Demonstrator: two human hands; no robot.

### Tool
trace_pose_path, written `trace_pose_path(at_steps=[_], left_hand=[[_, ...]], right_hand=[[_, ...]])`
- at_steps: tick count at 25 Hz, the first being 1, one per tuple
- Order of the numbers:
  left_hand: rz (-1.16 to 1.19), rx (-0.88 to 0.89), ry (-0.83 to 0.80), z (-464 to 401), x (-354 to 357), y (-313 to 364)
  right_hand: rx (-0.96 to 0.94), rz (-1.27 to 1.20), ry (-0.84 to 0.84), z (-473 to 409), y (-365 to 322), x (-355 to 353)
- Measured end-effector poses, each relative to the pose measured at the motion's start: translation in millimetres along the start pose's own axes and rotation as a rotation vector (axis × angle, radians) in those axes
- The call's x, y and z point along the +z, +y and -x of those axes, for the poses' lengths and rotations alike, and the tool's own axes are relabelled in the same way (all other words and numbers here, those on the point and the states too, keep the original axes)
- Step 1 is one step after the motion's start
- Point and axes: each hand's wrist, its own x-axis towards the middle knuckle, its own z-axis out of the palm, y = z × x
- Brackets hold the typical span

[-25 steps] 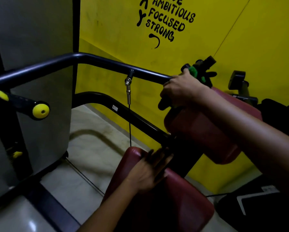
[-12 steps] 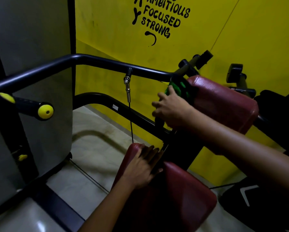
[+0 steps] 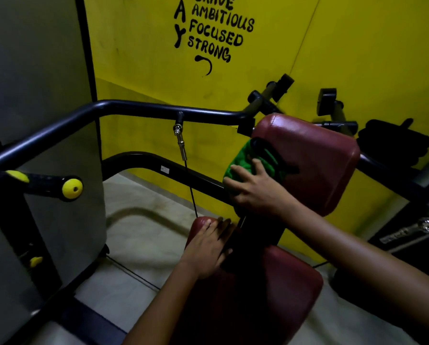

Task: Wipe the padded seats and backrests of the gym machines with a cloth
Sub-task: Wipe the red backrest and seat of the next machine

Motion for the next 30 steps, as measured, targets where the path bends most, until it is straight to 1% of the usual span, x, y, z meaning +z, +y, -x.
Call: trace_pose_path(at_steps=[1, 2, 4, 6, 7, 8, 10, 12, 15, 17, 19, 22, 23, 26, 28, 30], left_hand=[[0.010, 0.010, 0.011, 1.8, -2.1, -1.2], [0.022, 0.022, 0.034, 5.6, -3.0, -2.1], [0.104, 0.038, 0.047, 14.9, -8.9, 0.3], [0.281, -0.025, 0.066, 25.0, -6.4, -4.0], [0.361, -0.062, 0.044, 30.9, -5.4, -6.3], [0.375, -0.051, 0.049, 37.0, -3.2, -10.4], [0.309, 0.089, 0.086, 46.5, 7.4, -24.0], [0.311, 0.139, 0.065, 52.7, 15.5, -31.9], [0.334, 0.098, 0.087, 51.6, 17.5, -31.0], [0.322, 0.117, 0.104, 51.6, 18.1, -33.3], [0.323, 0.127, 0.120, 51.3, 17.5, -39.7], [0.341, 0.051, 0.147, 50.6, 12.9, -52.1], [0.334, 0.052, 0.142, 51.2, 11.2, -56.6], [0.333, 0.074, 0.106, 52.5, 9.5, -69.0], [0.339, 0.064, 0.082, 52.9, 10.4, -72.8], [0.374, 0.072, 0.065, 54.6, 11.4, -71.5]], right_hand=[[0.012, -0.018, 0.005, 4.2, -4.5, 1.5], [0.052, -0.027, 0.045, 7.2, -7.9, 2.6], [0.148, -0.038, 0.159, 9.2, -21.0, 6.3], [0.207, -0.060, 0.205, 8.3, -48.9, 10.6], [0.241, -0.083, 0.204, 10.0, -64.4, 15.2], [0.301, -0.104, 0.180, 13.3, -78.5, 21.2], [0.506, -0.172, 0.094, 20.1, -100.6, 34.2], [0.672, -0.242, 0.017, 24.8, -113.6, 45.3], [0.774, -0.296, -0.042, 24.8, -122.6, 48.3], [0.824, -0.374, -0.103, 26.8, -125.3, 45.8], [0.852, -0.401, -0.150, 32.8, -127.0, 42.8], [0.860, -0.443, -0.129, 43.2, -130.3, 41.2], [0.852, -0.438, -0.126, 44.9, -138.8, 38.3], [0.757, -0.399, -0.150, 47.4, -159.6, 32.1], [0.675, -0.380, -0.182, 40.1, -153.6, 35.4], [0.641, -0.402, -0.173, 23.2, -142.9, 41.3]])
